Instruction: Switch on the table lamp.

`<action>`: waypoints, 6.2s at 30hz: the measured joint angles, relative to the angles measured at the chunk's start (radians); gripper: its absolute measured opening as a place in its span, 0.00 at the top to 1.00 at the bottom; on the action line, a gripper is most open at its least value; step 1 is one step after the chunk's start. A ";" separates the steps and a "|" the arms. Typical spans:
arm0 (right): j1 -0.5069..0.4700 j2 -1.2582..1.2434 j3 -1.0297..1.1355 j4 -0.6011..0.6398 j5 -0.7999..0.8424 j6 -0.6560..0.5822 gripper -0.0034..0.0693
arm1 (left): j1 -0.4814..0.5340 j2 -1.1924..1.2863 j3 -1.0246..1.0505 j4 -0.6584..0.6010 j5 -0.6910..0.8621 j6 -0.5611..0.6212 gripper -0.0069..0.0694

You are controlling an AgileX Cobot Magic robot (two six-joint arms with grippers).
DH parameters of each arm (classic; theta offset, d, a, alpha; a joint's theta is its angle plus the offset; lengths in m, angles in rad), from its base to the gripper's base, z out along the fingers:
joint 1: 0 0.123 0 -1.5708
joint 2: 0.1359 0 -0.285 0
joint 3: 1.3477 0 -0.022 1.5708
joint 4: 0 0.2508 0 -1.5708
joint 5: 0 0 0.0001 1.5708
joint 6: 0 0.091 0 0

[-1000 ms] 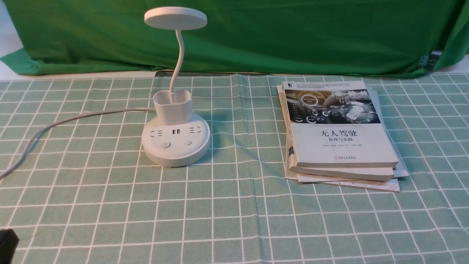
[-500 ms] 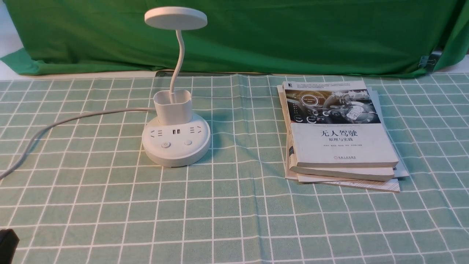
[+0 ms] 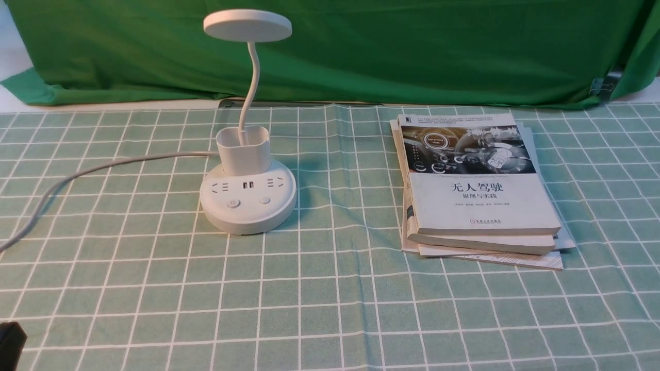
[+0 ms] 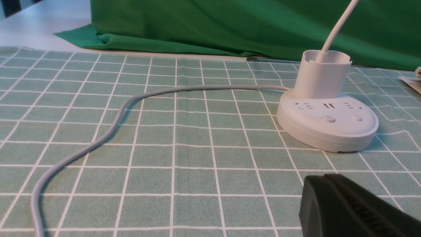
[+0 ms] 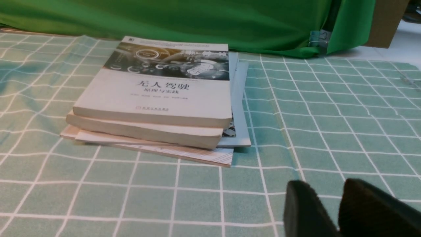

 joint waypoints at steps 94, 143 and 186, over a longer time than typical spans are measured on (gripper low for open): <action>0.000 0.000 0.000 0.000 -0.001 0.001 0.63 | -0.340 1.990 -1.408 0.040 0.311 -0.106 0.91; 0.000 0.000 0.000 0.000 0.000 0.001 0.63 | -0.341 0.606 -0.693 -0.024 0.257 -0.108 0.91; 0.000 0.000 0.000 0.000 0.000 0.001 0.63 | 0.027 0.004 0.000 -0.004 -0.014 -0.108 0.91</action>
